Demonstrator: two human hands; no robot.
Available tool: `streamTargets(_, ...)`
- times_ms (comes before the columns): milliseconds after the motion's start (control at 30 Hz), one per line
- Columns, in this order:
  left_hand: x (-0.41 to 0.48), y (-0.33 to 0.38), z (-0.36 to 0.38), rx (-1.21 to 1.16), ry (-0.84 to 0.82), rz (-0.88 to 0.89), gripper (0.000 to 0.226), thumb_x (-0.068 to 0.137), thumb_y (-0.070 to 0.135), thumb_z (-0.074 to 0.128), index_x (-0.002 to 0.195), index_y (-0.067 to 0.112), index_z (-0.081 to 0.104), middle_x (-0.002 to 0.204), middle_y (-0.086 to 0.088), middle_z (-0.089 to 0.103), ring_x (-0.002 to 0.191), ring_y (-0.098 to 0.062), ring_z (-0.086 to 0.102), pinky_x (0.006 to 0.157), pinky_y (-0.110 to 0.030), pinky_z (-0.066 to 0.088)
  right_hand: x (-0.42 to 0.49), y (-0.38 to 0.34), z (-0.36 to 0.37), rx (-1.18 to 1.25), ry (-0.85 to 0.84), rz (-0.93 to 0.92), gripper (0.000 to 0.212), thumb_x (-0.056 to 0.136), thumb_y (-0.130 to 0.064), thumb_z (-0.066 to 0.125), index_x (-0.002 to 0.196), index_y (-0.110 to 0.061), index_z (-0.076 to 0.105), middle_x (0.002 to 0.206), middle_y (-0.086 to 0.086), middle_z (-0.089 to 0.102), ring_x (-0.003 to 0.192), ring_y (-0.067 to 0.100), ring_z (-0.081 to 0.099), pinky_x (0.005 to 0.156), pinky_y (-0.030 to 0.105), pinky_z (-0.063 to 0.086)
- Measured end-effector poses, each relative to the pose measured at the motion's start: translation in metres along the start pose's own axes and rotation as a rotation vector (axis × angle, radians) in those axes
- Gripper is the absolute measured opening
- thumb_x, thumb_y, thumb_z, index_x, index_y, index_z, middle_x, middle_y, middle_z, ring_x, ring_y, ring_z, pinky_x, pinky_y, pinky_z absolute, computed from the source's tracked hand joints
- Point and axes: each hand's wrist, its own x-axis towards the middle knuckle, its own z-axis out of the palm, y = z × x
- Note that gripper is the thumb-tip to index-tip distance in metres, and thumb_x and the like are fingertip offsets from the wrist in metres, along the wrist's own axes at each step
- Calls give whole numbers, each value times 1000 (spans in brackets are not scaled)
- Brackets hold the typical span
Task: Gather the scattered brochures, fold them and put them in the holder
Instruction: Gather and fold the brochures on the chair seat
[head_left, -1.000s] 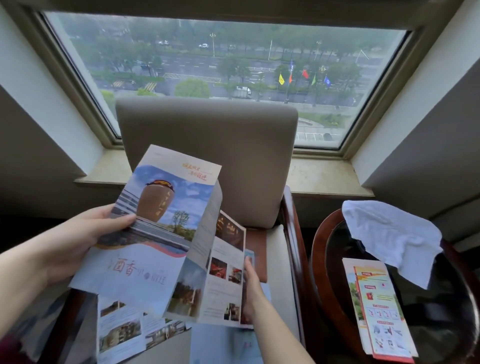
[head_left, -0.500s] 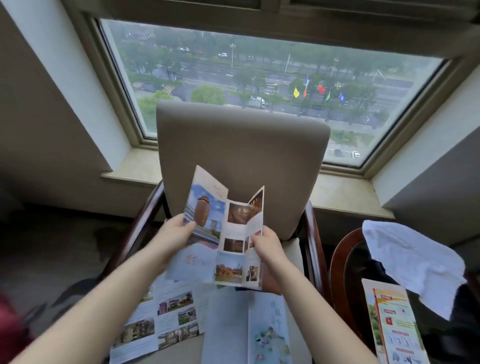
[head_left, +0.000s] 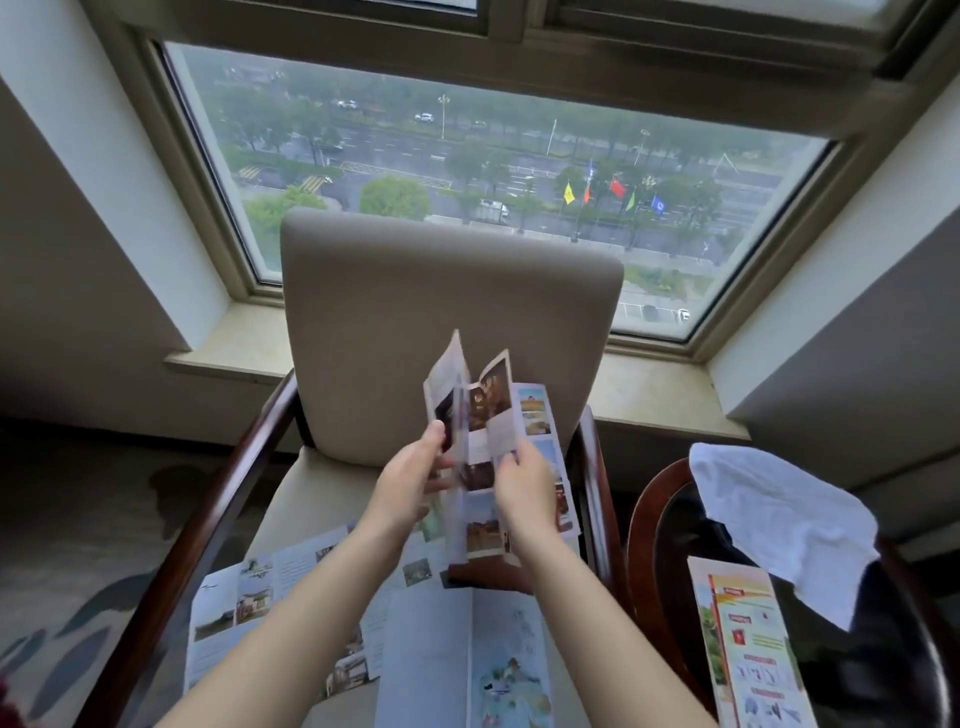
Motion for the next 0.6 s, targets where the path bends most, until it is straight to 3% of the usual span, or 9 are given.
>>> streamTargets(67, 2, -5, -5, 67, -59, -41, 39, 96, 52, 38, 107, 26, 65, 106, 2, 67, 95, -15, 61, 80, -35, 44, 1, 2, -15, 163, -55, 52, 24, 100, -14, 41, 104, -11, 64, 106, 11, 70, 105, 31, 65, 91, 44, 52)
streamTargets(167, 14, -18, -10, 380, 34, 165, 21, 90, 26, 62, 110, 22, 66, 111, -6, 66, 103, -20, 59, 86, -31, 48, -1, 6, -31, 457, -182, 139, 21, 99, -6, 44, 105, -7, 64, 113, 20, 69, 106, 37, 66, 93, 49, 53)
streamTargets(233, 22, -27, -11, 562, 186, 198, 53, 74, 30, 79, 123, 21, 60, 122, -7, 58, 118, -23, 51, 103, -37, 43, -2, 11, -40, 566, -271, 174, 23, 101, -5, 40, 107, -8, 63, 110, 18, 69, 96, 33, 68, 86, 46, 55)
streamTargets(300, 25, -31, -14, 453, 230, 81, 96, 61, 38, 87, 142, 21, 39, 141, -7, 45, 131, -22, 41, 112, -40, 35, -2, 17, -48, 624, -353, 198, 23, 101, -6, 41, 107, -10, 63, 104, 14, 71, 87, 27, 70, 75, 40, 58)
streamTargets(367, 30, -36, -20, 266, 160, -36, 118, 58, 42, 88, 151, 22, 18, 150, -7, 36, 136, -24, 38, 111, -44, 35, 0, 23, -56, 634, -411, 217, 22, 101, -9, 43, 110, -10, 62, 106, 15, 72, 89, 28, 71, 72, 39, 59)
streamTargets(433, 35, -46, -26, 192, 106, -116, 108, 62, 46, 84, 149, 23, 25, 145, -6, 44, 128, -25, 46, 102, -44, 41, 3, 29, -64, 603, -445, 210, 22, 100, -10, 44, 111, -10, 63, 107, 15, 73, 94, 29, 71, 75, 39, 60)
streamTargets(533, 39, -56, -35, 31, 90, -192, 65, 76, 40, 76, 131, 12, 53, 111, -5, 67, 92, -20, 61, 83, -34, 47, 8, 38, -78, 523, -443, 189, 21, 100, -11, 45, 108, -13, 64, 94, 8, 77, 85, 23, 74, 68, 35, 61)
streamTargets(600, 43, -57, -41, -69, 120, -175, 44, 85, 33, 69, 121, 8, 62, 92, -4, 70, 79, -16, 60, 73, -28, 48, 11, 43, -89, 492, -404, 190, 21, 100, -12, 45, 111, -14, 63, 93, 7, 78, 83, 22, 76, 65, 34, 61)
